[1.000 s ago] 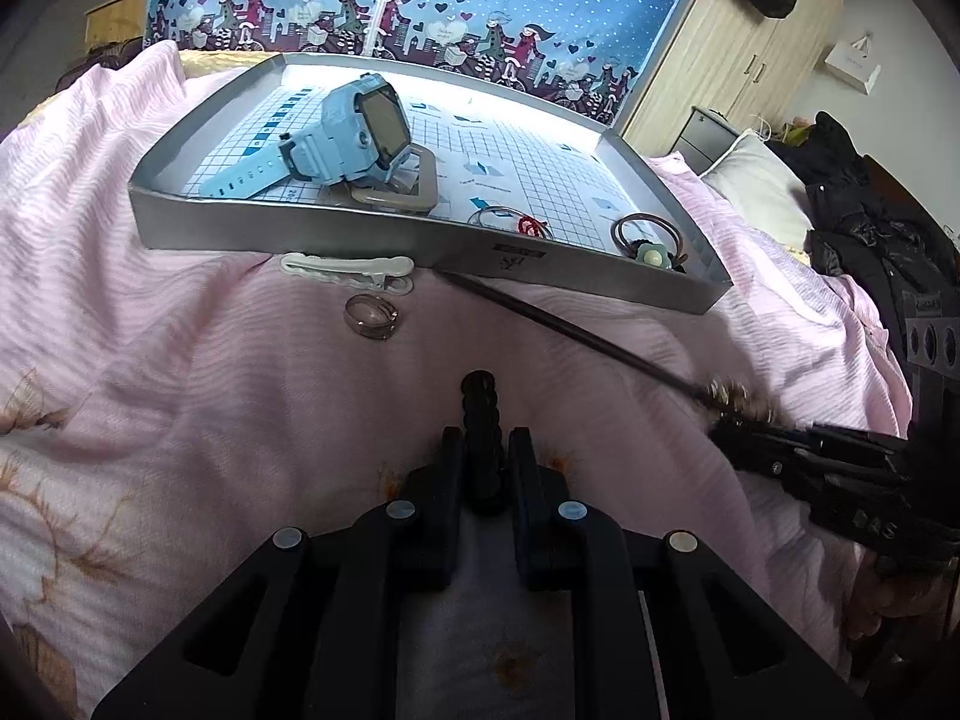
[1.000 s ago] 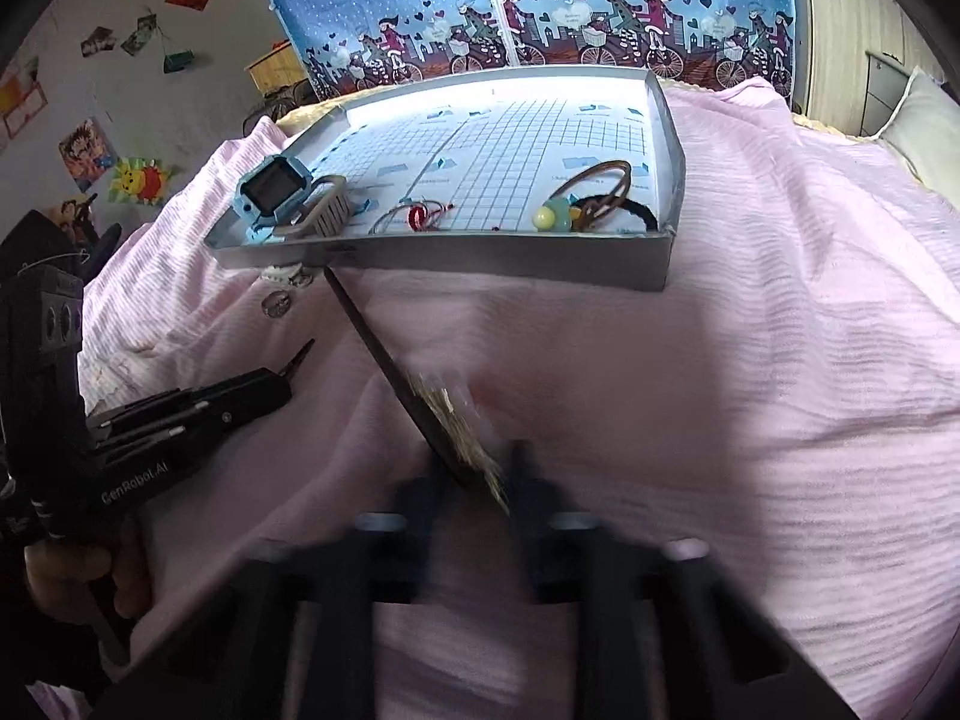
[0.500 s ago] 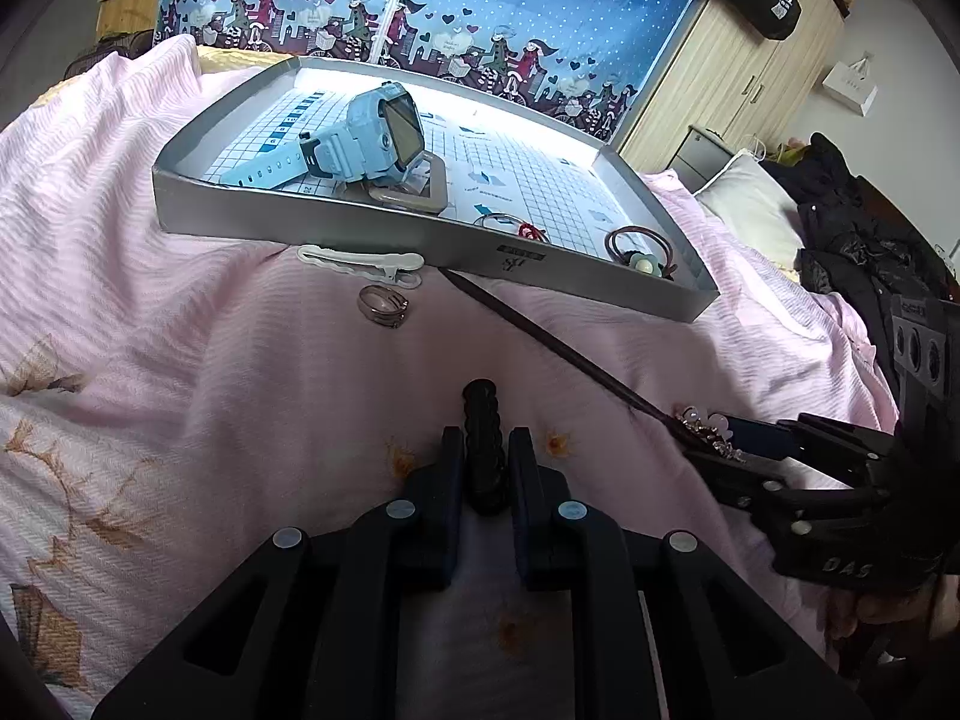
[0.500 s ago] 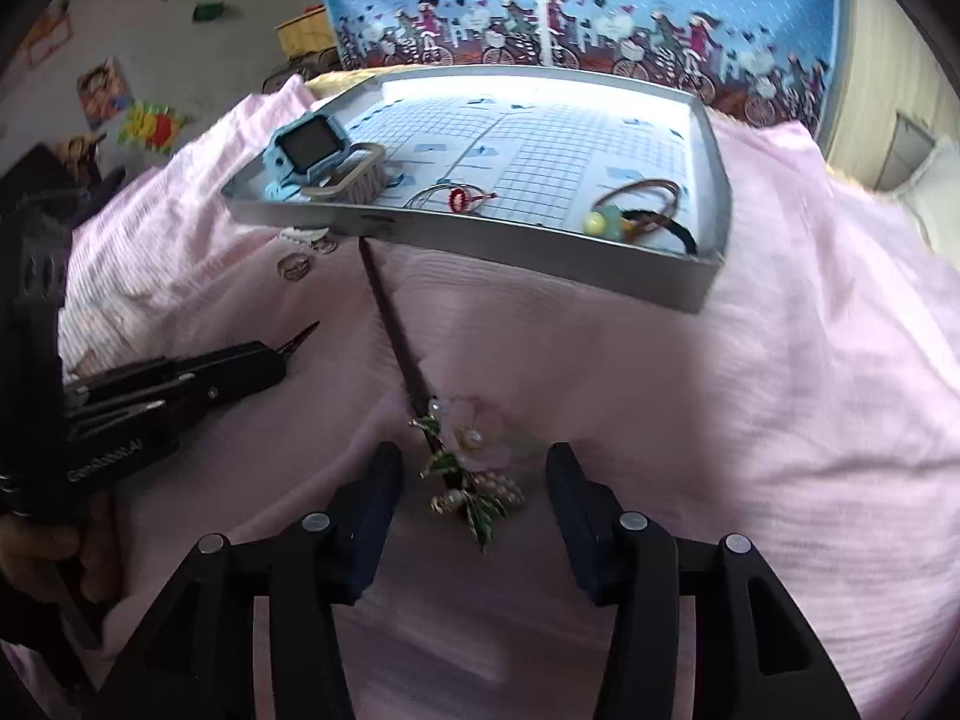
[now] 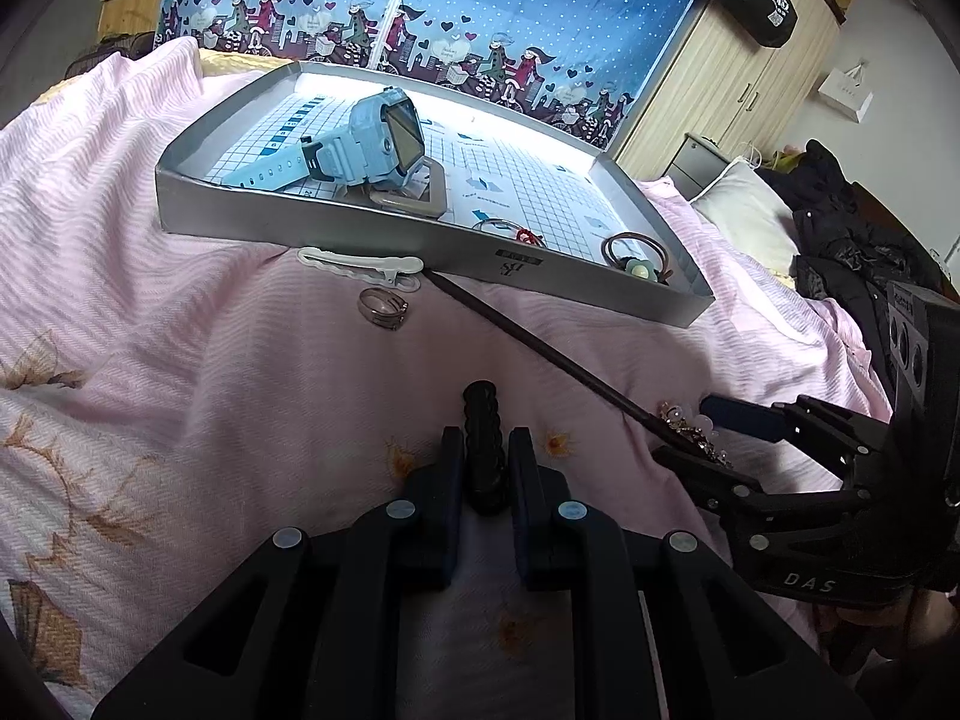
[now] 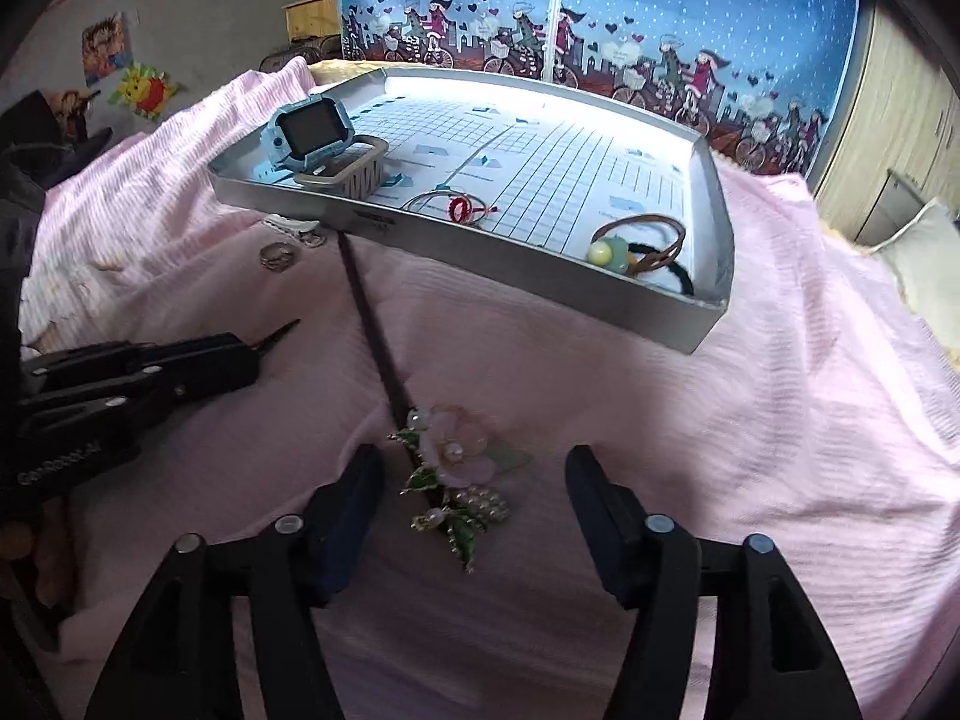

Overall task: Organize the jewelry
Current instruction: 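Carry the hairpin into the tray with the left tool while the right tool carries the brooch there, then open both tools over the tray and withdraw them, then lower the left tool onto the silver ring and close it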

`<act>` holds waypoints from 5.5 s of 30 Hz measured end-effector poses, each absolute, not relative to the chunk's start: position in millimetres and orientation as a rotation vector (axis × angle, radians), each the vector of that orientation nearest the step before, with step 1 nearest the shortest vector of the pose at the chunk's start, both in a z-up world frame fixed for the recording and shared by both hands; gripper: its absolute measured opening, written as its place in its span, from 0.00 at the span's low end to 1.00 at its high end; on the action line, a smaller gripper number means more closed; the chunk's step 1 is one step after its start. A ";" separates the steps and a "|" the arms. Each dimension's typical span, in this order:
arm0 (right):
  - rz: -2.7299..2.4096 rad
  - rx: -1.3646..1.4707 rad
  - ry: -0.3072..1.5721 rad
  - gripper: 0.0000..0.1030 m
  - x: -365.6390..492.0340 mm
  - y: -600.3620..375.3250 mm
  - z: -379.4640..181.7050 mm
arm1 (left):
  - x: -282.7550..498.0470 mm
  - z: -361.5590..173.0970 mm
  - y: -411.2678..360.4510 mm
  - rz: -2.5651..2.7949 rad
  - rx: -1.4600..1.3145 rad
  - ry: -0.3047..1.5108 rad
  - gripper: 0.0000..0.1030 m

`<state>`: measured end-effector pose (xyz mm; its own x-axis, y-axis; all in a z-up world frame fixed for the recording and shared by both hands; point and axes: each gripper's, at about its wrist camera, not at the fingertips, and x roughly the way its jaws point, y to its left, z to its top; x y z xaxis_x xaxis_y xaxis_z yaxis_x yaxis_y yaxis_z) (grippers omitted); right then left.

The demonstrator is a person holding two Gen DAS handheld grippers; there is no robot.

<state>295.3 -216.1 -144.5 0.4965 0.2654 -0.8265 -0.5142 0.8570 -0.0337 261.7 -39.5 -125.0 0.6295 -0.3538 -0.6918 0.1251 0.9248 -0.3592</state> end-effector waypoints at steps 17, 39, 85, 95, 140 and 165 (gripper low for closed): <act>0.542 -0.270 0.945 0.10 287.0 -211.4 -142.0 | 240.0 -98.4 -41.1 -0.178 -0.327 0.880 0.11; 0.793 0.002 0.947 0.09 254.9 -215.7 -110.1 | 186.9 -67.6 -16.3 -0.138 -0.375 0.805 0.11; 0.345 0.166 0.838 0.10 381.2 -267.9 -124.4 | 410.9 -102.4 -77.0 -0.203 -0.243 0.853 0.12; 0.281 0.252 0.748 0.71 372.9 -297.1 -99.4 | 396.2 -79.0 -48.8 -0.147 -0.365 0.805 0.63; 0.403 -0.008 0.598 1.00 190.7 -197.3 -51.1 | 134.6 -10.4 52.0 0.026 -0.124 0.498 0.98; 0.409 -0.113 0.968 1.00 277.8 -207.4 -119.2 | 233.1 -71.9 47.1 -0.139 -0.165 0.855 0.98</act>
<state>277.8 -207.4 -119.2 0.4975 0.2878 -0.8183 -0.3870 0.9179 0.0876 233.1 47.1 -71.9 0.6489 -0.1874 -0.7374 0.0556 0.9783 -0.1997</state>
